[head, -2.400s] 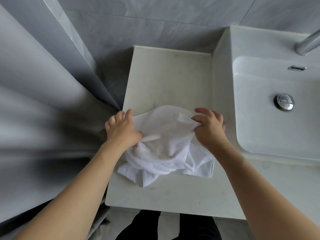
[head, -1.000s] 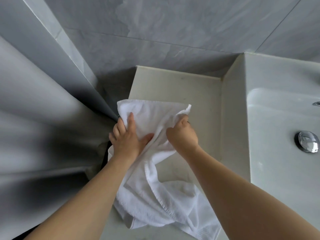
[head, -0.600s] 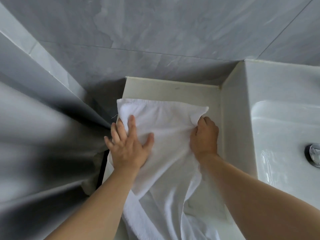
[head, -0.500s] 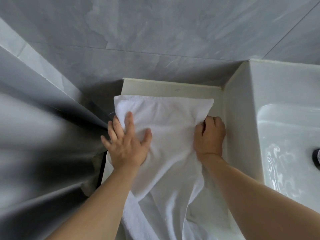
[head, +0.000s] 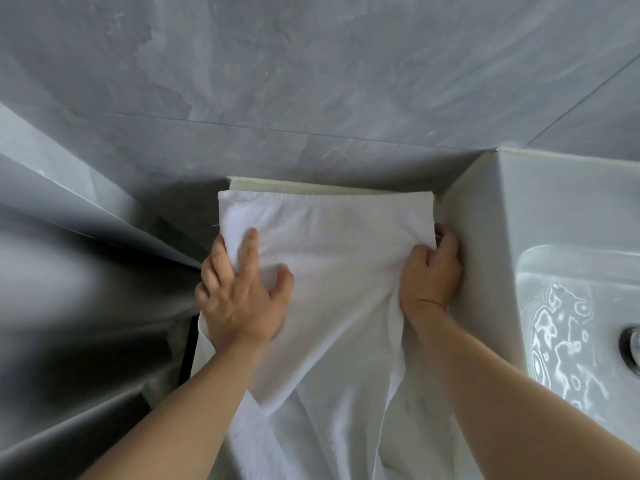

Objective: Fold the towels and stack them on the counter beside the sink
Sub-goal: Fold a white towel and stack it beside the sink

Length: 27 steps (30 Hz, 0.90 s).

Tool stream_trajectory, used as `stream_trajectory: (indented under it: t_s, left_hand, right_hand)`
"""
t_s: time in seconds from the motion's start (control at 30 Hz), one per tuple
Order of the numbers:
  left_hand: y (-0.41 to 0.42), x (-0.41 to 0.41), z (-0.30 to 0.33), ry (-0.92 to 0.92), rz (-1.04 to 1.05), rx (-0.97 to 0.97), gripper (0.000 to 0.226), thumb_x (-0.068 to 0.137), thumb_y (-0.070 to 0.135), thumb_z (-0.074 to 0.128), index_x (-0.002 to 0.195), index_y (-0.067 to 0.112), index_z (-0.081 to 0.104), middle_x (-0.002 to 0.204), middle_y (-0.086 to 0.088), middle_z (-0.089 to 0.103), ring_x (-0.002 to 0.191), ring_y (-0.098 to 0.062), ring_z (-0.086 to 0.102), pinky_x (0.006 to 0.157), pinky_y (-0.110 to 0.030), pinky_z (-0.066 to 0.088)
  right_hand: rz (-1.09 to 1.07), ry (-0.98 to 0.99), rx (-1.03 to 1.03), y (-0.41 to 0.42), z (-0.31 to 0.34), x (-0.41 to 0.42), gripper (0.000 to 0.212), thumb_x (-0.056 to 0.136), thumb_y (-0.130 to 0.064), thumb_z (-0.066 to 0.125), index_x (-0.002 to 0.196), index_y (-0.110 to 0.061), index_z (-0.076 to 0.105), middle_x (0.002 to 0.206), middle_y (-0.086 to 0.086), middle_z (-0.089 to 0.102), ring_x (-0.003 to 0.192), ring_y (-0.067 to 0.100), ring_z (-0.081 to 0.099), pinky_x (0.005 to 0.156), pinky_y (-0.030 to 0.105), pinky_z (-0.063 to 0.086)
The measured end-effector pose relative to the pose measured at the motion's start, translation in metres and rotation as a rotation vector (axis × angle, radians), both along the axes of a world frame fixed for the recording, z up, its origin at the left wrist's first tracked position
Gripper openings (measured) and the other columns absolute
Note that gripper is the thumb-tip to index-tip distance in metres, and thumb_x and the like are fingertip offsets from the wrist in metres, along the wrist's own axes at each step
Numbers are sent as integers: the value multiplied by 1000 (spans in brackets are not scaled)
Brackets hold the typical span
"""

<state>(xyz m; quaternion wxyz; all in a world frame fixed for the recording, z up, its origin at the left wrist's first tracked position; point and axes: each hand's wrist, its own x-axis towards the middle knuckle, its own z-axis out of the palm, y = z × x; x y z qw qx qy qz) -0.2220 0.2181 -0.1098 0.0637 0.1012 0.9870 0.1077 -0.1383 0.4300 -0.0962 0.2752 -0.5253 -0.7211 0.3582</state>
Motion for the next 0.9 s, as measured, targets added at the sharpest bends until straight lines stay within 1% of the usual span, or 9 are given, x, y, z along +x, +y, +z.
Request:
stream_trajectory:
  t_s: [0.13, 0.2, 0.3, 0.37, 0.43, 0.57, 0.67, 0.8, 0.9]
  left_hand:
    - [0, -1, 0, -3, -31, -16, 70, 88, 67, 26, 153, 46, 12, 162, -11, 10, 148, -38, 10, 115, -59, 17]
    - [0, -1, -2, -19, -42, -20, 71, 88, 69, 25, 153, 47, 8, 163, -12, 7, 150, -40, 3, 117, -62, 10]
    - [0, -1, -1, -33, -46, -36, 73, 86, 70, 25, 153, 48, 6, 164, -14, 5, 150, -41, 1, 117, -64, 8]
    - [1, -1, -2, -23, -46, -39, 75, 85, 71, 26, 153, 47, 7, 164, -14, 7, 150, -41, 3, 116, -65, 11]
    - [1, -1, -2, -18, -61, -37, 76, 86, 71, 25, 155, 44, 7, 163, -13, 8, 150, -40, 6, 116, -64, 13]
    - [2, -4, -5, 1, -45, -28, 82, 86, 69, 31, 157, 31, 13, 160, -10, 17, 147, -39, 17, 112, -64, 23]
    - [4, -8, -7, 2, -3, -33, 85, 85, 67, 33, 157, 23, 17, 160, -10, 19, 146, -38, 20, 110, -64, 26]
    - [9, -11, 3, -76, -16, -36, 85, 87, 63, 26, 158, 21, 9, 164, -12, 8, 149, -38, 8, 116, -64, 15]
    - [8, -21, 14, 33, -156, 16, 81, 85, 47, 37, 157, 15, 18, 163, -13, 12, 151, -36, 5, 117, -65, 4]
  right_hand:
    - [-139, -141, -258, 16, 19, -22, 57, 79, -4, 45, 135, -13, 45, 128, 13, 57, 115, 33, 54, 93, 29, 42]
    - [-38, -257, -26, -1, 32, -24, 71, 74, -6, 48, 143, -11, 34, 139, 17, 43, 124, 36, 43, 106, 38, 32]
    - [348, -341, 396, -38, 34, -24, 69, 76, -20, 53, 143, -12, 38, 146, 17, 36, 130, 35, 34, 109, 42, 23]
    - [627, -580, 420, -38, 17, -16, 63, 91, -37, 47, 150, -21, 31, 157, 12, 25, 142, 31, 24, 116, 45, 15]
    - [697, -762, 366, -18, -1, -5, 64, 97, -54, 32, 155, -30, 18, 163, 4, 8, 149, 25, 7, 120, 43, 3]
    - [669, -773, 383, -4, -12, 0, 71, 92, -60, 18, 155, -29, 16, 163, 6, 7, 150, 25, 4, 121, 41, -2]
    - [677, -768, 365, -6, -11, -2, 71, 91, -60, 17, 155, -30, 16, 164, 5, 6, 150, 25, 3, 121, 42, -2]
    - [670, -759, 355, -6, -8, -2, 71, 90, -59, 17, 155, -30, 18, 164, 4, 6, 150, 23, 3, 121, 42, -1]
    - [657, -735, 356, -7, -8, -2, 72, 89, -60, 18, 154, -31, 21, 164, 4, 8, 150, 23, 5, 121, 42, 1]
